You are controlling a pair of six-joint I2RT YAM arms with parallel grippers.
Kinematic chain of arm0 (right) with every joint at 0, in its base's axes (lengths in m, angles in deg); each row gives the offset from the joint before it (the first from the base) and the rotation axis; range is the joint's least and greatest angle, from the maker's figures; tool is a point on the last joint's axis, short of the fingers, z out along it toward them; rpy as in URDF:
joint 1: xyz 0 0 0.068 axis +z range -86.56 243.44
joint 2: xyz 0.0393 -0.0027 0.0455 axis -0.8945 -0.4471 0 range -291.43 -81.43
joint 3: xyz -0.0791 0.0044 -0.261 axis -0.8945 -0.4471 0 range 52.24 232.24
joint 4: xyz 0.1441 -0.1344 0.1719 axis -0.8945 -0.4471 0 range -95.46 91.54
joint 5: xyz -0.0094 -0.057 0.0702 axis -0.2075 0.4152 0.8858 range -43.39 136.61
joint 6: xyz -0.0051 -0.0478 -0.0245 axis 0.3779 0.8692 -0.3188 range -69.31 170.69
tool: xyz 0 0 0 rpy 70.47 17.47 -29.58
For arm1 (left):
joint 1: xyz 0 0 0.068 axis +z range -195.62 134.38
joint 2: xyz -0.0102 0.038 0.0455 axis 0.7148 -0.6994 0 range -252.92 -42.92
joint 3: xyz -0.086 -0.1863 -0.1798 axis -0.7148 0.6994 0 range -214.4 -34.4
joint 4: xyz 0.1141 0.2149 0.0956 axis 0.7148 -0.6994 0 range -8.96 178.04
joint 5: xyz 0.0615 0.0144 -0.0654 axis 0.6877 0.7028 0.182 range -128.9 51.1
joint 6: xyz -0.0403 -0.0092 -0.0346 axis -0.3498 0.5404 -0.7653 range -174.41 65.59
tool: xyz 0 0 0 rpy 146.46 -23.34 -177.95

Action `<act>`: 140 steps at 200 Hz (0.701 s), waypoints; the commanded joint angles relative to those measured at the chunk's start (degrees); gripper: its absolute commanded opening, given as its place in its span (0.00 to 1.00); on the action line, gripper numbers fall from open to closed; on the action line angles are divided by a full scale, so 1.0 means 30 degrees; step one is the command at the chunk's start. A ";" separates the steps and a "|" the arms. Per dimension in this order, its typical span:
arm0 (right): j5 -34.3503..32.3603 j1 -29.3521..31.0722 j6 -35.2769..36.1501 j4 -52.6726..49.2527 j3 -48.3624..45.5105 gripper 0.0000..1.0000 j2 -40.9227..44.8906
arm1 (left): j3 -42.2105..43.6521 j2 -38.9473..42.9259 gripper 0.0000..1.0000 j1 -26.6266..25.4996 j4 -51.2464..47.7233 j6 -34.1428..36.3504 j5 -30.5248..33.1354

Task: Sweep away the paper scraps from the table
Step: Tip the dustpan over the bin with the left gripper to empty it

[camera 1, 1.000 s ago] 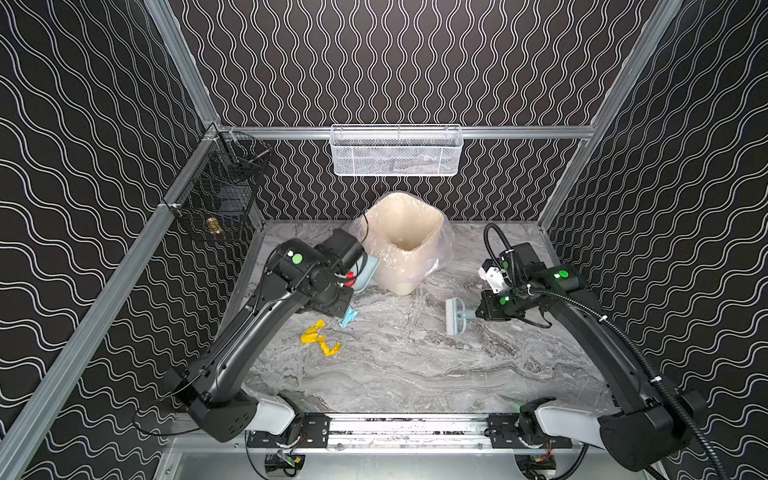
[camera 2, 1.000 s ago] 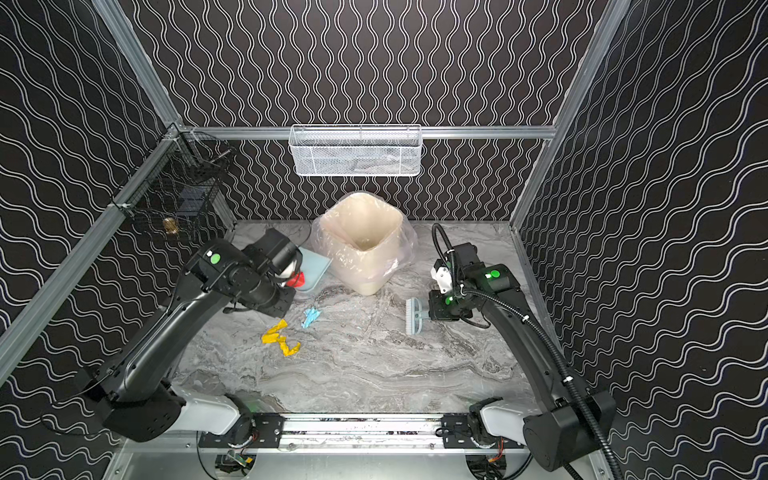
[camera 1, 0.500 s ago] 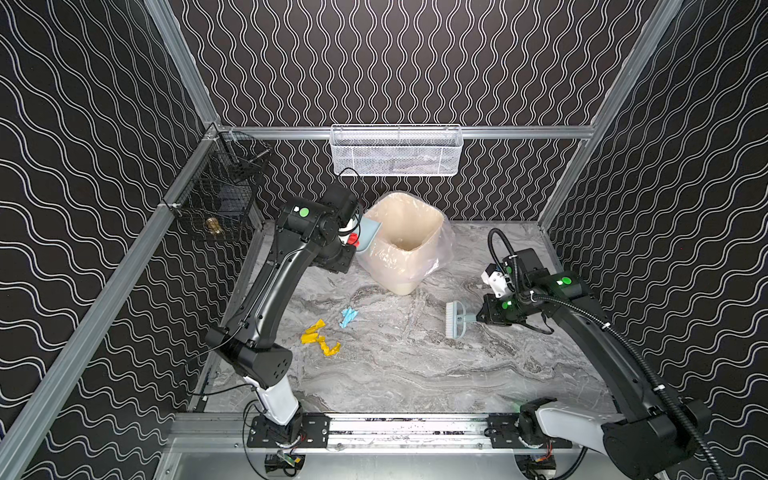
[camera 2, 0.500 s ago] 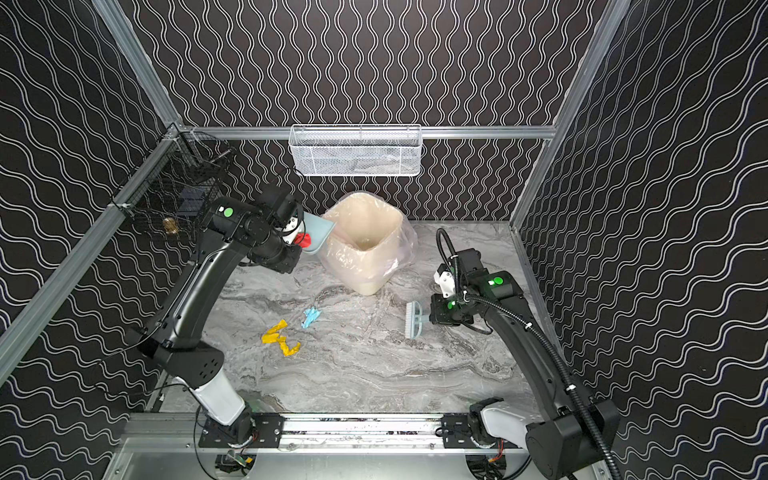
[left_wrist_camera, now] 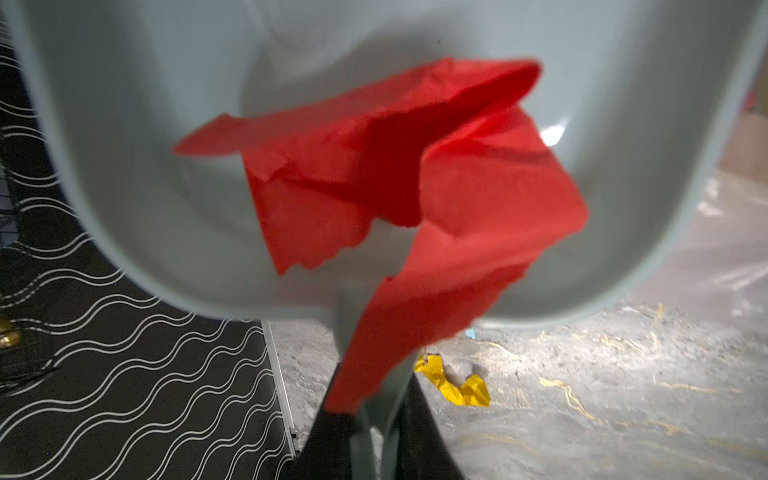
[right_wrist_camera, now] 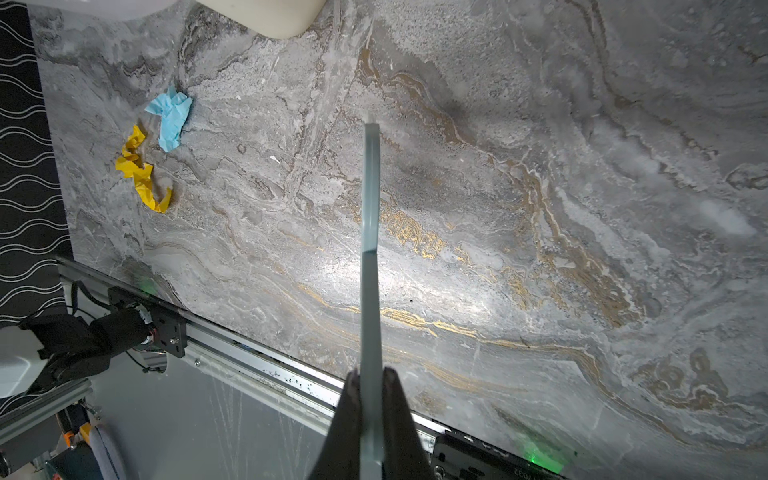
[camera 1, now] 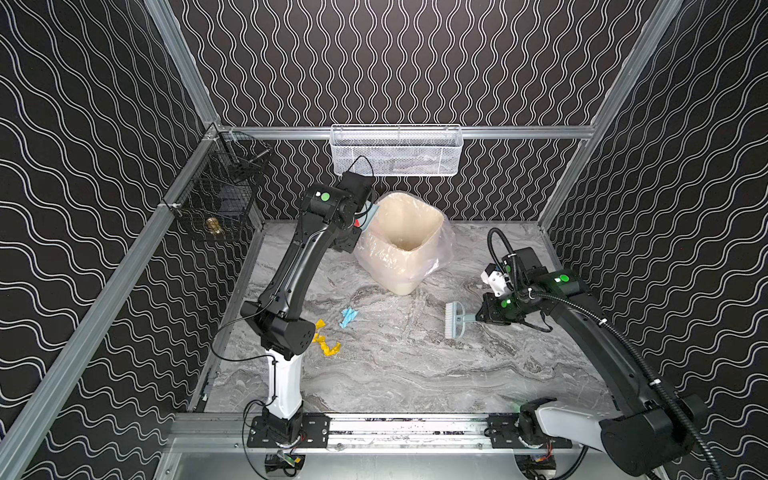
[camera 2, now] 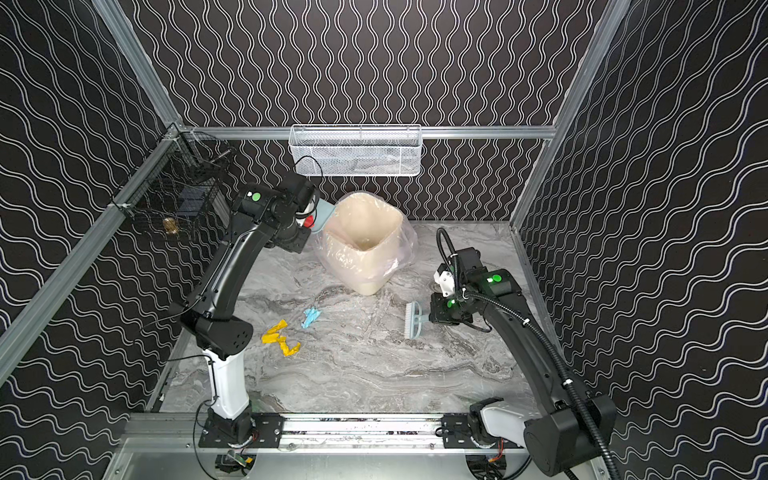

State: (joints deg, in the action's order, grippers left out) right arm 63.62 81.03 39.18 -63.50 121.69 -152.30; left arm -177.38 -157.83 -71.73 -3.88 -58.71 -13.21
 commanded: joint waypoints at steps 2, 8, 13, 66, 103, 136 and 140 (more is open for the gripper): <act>0.0282 0.0013 0.0115 -0.0265 -0.0003 0.00 -0.0055 | -0.0696 -0.0518 0.00 -0.0375 -0.1440 0.0475 0.2726; 0.0275 -0.0002 0.0141 -0.0316 -0.0031 0.00 -0.0048 | -0.0781 -0.0668 0.00 -0.0555 -0.1426 0.0600 0.3324; 0.0275 -0.0002 0.0159 -0.0365 -0.0051 0.00 -0.0048 | -0.0892 -0.0762 0.00 -0.0712 -0.1412 0.0683 0.3830; 0.0442 -0.0017 0.0547 -0.0792 -0.0286 0.00 0.0270 | -0.1226 -0.1415 0.00 -0.1931 -0.1084 0.1426 0.6797; 0.0686 -0.0002 0.0798 -0.0821 -0.0242 0.00 0.0330 | -0.0751 -0.1481 0.00 -0.2546 -0.0445 0.2360 0.8115; 0.1002 -0.0001 0.1008 -0.0763 -0.0042 0.00 0.0248 | -0.0199 -0.1600 0.00 -0.3430 -0.0444 0.2639 0.9158; 0.1033 -0.0002 0.1037 -0.0785 -0.0045 0.00 0.0238 | -0.0206 -0.1598 0.00 -0.3494 -0.0444 0.2670 0.9160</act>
State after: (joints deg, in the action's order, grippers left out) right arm 65.29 81.03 41.15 -64.96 120.92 -151.51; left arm -178.54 -162.53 -80.98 -3.86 -52.41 10.47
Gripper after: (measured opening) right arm 0.091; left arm 0.163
